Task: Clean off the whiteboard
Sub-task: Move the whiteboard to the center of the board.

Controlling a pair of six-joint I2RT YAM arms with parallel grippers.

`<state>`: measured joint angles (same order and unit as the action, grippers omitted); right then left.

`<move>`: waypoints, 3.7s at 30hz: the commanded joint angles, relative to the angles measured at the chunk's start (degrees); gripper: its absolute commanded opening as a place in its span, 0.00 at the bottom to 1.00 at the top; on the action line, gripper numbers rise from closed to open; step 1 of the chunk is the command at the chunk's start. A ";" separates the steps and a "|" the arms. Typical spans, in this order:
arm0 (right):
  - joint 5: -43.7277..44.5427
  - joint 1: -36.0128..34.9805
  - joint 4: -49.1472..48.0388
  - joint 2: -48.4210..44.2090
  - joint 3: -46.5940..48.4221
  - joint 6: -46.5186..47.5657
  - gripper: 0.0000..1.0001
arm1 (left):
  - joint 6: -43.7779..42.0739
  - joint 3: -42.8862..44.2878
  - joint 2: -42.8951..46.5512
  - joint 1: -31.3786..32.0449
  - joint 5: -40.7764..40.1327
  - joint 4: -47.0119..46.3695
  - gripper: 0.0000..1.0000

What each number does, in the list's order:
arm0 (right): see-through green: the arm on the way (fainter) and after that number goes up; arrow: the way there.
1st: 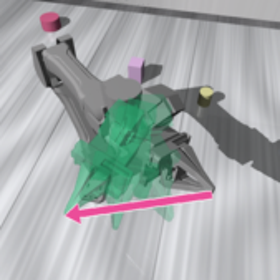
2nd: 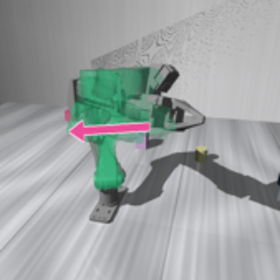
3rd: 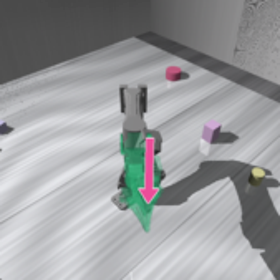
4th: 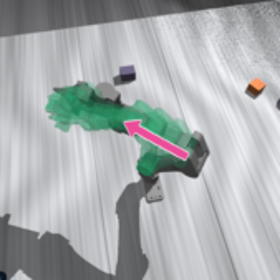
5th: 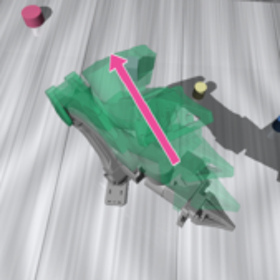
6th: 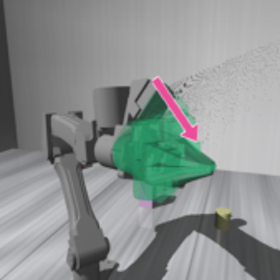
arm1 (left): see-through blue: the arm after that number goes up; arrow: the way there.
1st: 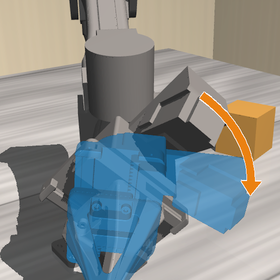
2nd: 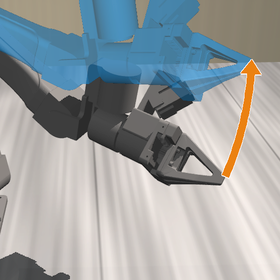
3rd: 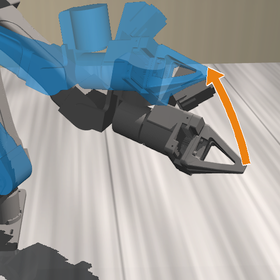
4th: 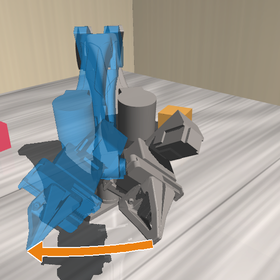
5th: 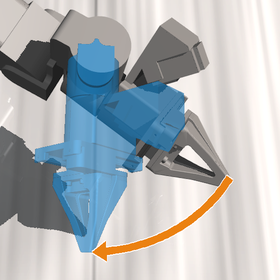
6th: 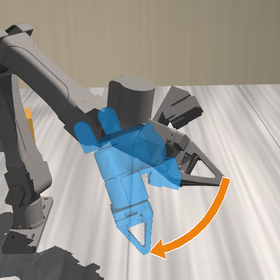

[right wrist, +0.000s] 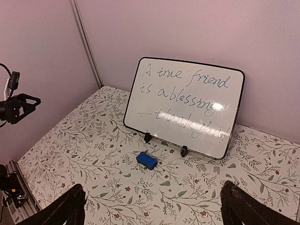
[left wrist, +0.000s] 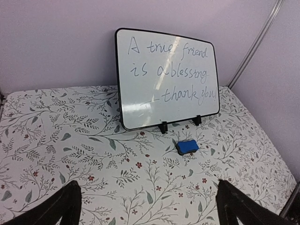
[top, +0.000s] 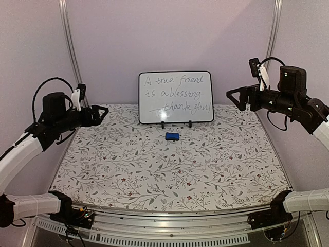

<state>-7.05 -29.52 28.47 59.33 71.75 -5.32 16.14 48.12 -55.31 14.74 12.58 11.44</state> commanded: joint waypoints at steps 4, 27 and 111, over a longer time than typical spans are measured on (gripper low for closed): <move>0.42 -0.67 -2.54 0.36 0.60 2.62 0.99 | -0.06 0.74 -1.44 -1.09 2.14 -1.91 1.00; -2.89 -4.93 -6.28 32.69 13.44 11.90 0.99 | 0.89 1.01 -4.58 -2.49 1.47 -0.78 1.00; 23.94 -3.18 -10.82 39.89 -13.76 -2.99 0.93 | 12.58 25.99 -46.99 22.26 -15.22 -7.22 1.00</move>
<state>11.92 -33.87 14.59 104.64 58.63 -2.63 29.61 66.13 -94.96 34.13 1.15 5.80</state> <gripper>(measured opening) 0.899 0.996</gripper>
